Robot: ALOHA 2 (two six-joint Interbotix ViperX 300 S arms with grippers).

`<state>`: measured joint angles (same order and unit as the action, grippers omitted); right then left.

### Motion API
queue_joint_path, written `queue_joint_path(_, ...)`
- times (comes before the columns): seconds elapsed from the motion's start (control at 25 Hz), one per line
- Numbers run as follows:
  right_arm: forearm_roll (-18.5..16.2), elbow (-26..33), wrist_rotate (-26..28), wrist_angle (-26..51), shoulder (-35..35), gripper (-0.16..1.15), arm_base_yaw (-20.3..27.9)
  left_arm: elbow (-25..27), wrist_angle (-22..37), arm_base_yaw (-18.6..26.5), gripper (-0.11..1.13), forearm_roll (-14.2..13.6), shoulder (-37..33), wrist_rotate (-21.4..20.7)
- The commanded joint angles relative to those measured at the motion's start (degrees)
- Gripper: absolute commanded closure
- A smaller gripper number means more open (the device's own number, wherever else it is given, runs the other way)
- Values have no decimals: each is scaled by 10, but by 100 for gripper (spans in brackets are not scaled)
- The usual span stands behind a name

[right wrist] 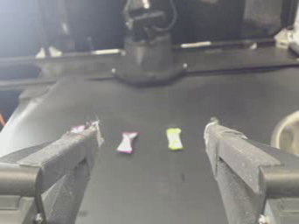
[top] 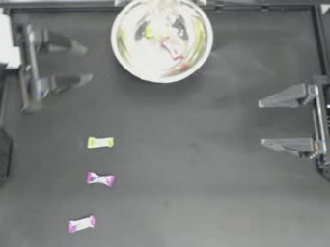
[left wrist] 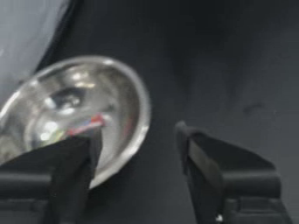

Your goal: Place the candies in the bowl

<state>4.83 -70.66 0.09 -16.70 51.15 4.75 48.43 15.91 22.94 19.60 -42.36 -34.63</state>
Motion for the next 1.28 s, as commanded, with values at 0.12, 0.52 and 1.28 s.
queue_joint_path(0.12,4,9,-1,-2,-3,-2,1,25,2,-31,17,47,-10,-3)
queue_joint_path(0.52,1,11,-1,-4,-3,-2,0,80,4,-55,17,110,-87,-1)
queue_joint_path(1.28,4,16,0,-11,-22,-2,1,115,85,19,17,101,-11,25)
